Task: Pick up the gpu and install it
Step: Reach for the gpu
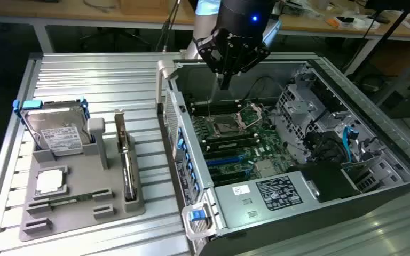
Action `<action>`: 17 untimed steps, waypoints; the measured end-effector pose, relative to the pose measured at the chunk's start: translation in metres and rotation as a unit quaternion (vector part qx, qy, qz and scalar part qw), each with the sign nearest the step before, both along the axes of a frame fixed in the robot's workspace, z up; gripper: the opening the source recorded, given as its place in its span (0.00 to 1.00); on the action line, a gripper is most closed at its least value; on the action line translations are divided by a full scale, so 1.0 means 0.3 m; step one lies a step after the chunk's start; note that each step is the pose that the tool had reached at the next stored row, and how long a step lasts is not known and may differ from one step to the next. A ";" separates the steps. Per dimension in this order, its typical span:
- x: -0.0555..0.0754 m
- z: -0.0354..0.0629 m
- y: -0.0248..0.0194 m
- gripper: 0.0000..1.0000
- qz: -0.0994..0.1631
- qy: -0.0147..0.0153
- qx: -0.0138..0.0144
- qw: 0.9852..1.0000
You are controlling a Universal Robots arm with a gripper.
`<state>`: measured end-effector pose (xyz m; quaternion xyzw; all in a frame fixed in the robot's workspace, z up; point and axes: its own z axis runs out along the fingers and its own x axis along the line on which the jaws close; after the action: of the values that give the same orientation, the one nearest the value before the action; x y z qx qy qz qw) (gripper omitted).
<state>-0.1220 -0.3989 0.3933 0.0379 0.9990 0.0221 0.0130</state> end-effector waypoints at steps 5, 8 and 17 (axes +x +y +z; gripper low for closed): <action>-0.001 0.000 0.000 0.11 0.000 0.000 0.000 1.000; -0.006 0.000 0.000 0.11 0.000 0.000 0.001 1.000; -0.011 0.000 0.000 0.11 0.000 0.000 0.001 1.000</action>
<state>-0.1253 -0.3989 0.3933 0.0379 0.9989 0.0226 0.0130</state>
